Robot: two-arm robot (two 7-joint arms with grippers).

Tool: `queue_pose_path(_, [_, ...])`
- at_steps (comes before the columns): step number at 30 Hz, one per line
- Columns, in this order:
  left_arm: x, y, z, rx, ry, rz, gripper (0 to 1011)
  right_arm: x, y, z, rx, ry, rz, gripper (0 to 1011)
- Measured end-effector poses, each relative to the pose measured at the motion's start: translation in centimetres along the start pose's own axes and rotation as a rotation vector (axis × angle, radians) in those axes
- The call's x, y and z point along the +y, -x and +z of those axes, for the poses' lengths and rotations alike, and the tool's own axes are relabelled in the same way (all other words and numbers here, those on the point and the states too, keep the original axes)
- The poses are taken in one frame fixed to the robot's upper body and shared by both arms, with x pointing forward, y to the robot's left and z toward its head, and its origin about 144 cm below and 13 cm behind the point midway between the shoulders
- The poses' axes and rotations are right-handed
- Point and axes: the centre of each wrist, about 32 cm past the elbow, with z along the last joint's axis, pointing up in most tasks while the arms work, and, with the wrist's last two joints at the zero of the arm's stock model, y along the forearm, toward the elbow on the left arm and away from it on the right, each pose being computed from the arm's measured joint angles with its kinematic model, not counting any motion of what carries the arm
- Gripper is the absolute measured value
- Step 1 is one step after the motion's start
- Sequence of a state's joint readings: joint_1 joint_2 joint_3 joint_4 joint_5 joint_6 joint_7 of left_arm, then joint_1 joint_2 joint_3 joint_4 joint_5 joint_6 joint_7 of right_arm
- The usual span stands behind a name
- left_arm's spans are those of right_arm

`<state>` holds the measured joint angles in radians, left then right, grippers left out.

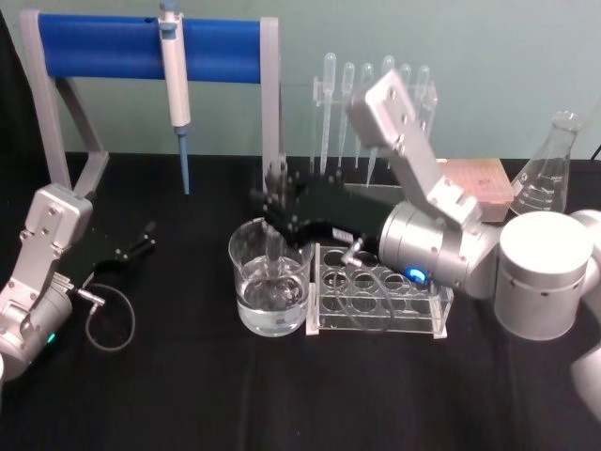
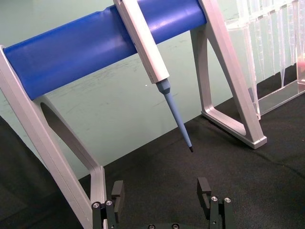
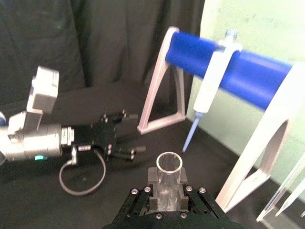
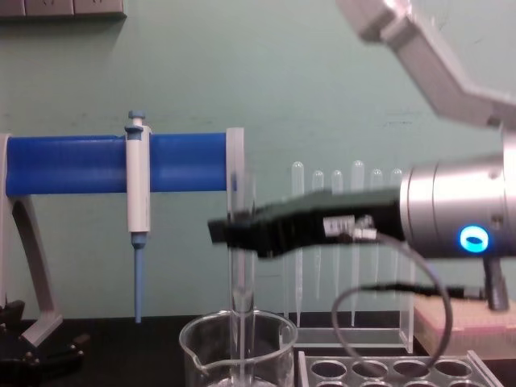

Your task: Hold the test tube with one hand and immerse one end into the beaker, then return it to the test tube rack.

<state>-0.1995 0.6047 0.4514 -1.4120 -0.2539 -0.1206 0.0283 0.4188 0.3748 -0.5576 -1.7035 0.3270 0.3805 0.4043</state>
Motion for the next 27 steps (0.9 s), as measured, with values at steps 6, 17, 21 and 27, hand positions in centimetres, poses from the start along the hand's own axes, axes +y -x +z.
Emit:
queue_pose_path(6, [0.0,0.0,0.0,0.000,0.000,0.000,1000,-1.2,-0.1,2.8,-0.020,-0.043,-0.021,225])
queue_pose_path(17, [0.0,0.0,0.0,0.000,0.000,0.000,1000,-5.4,0.9,5.7,-0.050,-0.052,-0.054,225])
queue_pose_path(21, [0.0,0.0,0.0,0.000,0.000,0.000,1000,-7.7,1.2,5.5,-0.049,-0.040,-0.084,225])
queue_pose_path(27, [0.0,0.0,0.0,0.000,0.000,0.000,1000,-10.8,1.6,4.1,-0.024,-0.013,-0.133,225])
